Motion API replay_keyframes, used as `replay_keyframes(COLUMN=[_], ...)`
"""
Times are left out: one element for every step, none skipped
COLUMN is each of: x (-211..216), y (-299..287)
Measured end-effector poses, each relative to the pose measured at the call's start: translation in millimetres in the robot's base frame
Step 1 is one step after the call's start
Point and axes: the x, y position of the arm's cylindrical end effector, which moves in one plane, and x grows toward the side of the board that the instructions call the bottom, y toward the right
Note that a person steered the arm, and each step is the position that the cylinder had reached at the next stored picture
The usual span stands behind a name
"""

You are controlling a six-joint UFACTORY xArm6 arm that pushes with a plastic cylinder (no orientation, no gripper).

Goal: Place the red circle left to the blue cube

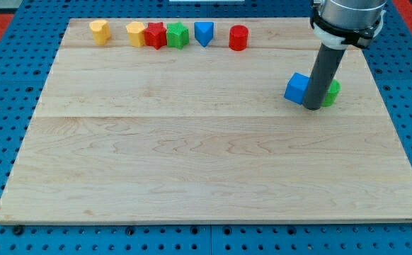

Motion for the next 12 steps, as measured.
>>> replay_keyframes(x=[17, -16, -76, -102, -188, -211, -167, -117, -128, -132, -142, -137], y=[-3, -84, -96, 5, -9, -91, -156, -152, -152, -151, -159, -150])
